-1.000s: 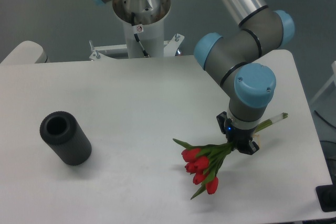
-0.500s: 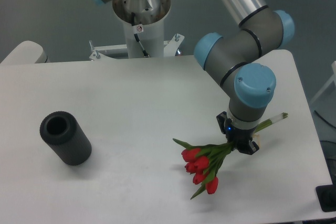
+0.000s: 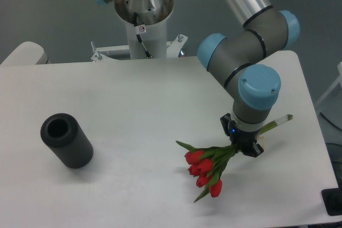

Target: Insert the flowers into the vase

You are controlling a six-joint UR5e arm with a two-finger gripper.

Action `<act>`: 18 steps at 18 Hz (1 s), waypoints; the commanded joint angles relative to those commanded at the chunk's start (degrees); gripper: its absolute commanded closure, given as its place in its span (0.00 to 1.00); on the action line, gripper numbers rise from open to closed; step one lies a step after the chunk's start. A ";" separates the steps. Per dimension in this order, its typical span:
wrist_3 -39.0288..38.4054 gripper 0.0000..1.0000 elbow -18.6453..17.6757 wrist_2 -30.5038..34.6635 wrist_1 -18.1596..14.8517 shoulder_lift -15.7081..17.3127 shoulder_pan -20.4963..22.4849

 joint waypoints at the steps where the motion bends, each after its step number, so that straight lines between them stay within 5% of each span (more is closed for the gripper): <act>1: -0.44 0.84 -0.09 0.00 -0.09 0.09 -0.26; 12: -10.45 0.84 -2.55 -9.22 0.61 2.02 -5.36; 18: -19.60 0.89 -3.34 -19.58 0.79 3.42 -8.00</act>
